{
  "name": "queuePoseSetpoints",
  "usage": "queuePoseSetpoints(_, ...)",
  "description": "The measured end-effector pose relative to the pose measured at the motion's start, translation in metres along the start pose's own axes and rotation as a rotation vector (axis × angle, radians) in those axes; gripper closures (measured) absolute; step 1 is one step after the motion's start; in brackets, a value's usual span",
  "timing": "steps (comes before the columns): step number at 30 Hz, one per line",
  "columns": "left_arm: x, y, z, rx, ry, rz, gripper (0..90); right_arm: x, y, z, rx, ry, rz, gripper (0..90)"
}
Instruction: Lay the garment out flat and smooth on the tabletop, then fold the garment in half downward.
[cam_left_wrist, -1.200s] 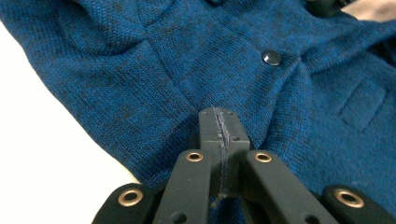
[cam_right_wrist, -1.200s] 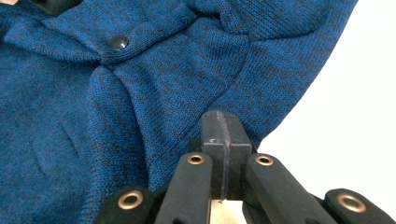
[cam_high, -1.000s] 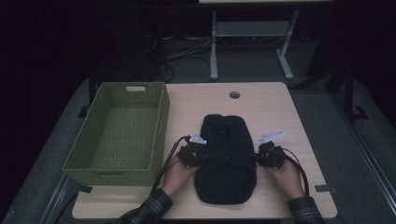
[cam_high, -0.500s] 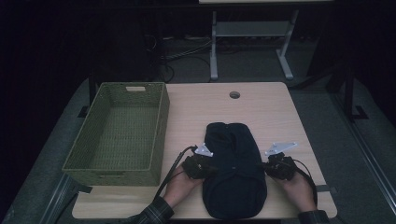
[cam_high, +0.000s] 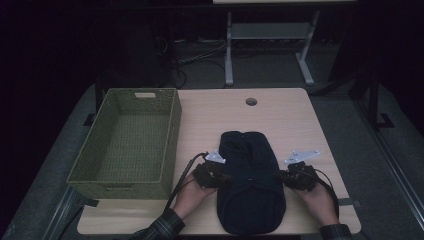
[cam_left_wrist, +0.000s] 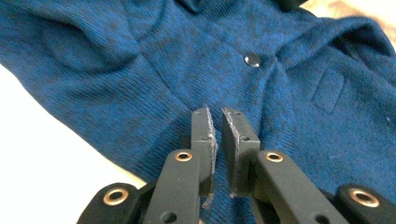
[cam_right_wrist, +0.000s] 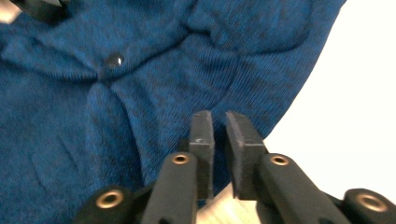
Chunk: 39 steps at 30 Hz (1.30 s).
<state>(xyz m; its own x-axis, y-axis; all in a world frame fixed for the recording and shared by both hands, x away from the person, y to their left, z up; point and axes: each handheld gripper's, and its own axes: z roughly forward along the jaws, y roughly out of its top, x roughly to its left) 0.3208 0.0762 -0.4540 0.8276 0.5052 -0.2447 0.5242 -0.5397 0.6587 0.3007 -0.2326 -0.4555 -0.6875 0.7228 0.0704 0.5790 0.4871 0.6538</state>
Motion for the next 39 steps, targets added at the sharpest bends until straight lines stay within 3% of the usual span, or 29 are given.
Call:
queuePoseSetpoints(5,0.006,0.006,-0.006,-0.012,0.019,0.0,73.6,-0.005,0.004,-0.001,-0.024,-0.004,0.011,68.6)
queuePoseSetpoints(9,0.013,0.012,-0.01,-0.018,0.059,0.005,63.0,-0.009,0.01,0.0,-0.04,-0.005,0.016,59.2)
queuePoseSetpoints(15,0.027,0.021,-0.013,-0.005,0.107,0.007,52.6,-0.016,0.02,0.0,-0.06,-0.002,0.041,54.4)
queuePoseSetpoints(17,0.032,0.024,-0.014,-0.013,0.124,-0.003,50.7,-0.018,0.023,0.002,-0.055,-0.01,0.026,53.7)
queuePoseSetpoints(25,0.051,0.038,-0.018,-0.068,0.146,-0.043,48.5,-0.032,0.042,0.005,-0.088,0.012,0.033,52.2)
queuePoseSetpoints(27,0.055,0.042,-0.018,-0.083,0.161,-0.052,48.7,-0.036,0.047,0.007,-0.075,0.014,0.042,51.7)
queuePoseSetpoints(39,0.078,0.069,-0.008,-0.121,0.211,-0.052,51.1,-0.06,0.072,0.011,-0.097,0.004,0.07,51.3)
